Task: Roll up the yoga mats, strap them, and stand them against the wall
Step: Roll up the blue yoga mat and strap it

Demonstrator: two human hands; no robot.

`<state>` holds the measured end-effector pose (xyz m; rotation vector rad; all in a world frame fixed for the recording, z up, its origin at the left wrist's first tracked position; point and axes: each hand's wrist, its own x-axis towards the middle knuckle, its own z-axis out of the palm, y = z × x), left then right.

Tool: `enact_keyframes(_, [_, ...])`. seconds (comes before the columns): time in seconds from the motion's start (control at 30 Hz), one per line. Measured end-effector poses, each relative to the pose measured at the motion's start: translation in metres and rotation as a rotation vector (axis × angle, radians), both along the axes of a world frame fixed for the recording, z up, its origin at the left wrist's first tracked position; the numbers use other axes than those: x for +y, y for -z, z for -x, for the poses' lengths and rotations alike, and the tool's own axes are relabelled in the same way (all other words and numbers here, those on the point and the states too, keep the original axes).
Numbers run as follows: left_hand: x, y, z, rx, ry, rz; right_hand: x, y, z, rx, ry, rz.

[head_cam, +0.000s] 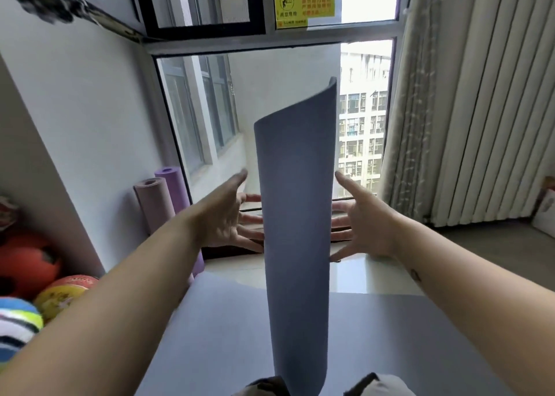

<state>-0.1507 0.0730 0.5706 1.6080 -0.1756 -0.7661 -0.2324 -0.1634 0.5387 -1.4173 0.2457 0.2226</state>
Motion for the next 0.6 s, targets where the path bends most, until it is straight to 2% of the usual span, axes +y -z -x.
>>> enact_keyframes(0.07, [0.002,-0.011,-0.004,0.092,0.077,-0.014,0.001,-0.01,0.0,0.02,-0.068,0.004])
enact_keyframes(0.2, [0.002,-0.024,-0.006,0.135,0.1,-0.073,0.011,-0.015,-0.001,0.008,-0.129,-0.003])
enact_keyframes(0.37, [0.002,-0.024,-0.011,0.121,0.148,-0.106,0.017,-0.011,-0.007,-0.017,-0.108,-0.019])
enact_keyframes(0.6, [0.015,-0.047,-0.014,0.083,0.357,-0.176,0.018,-0.014,-0.014,-0.01,-0.186,-0.013])
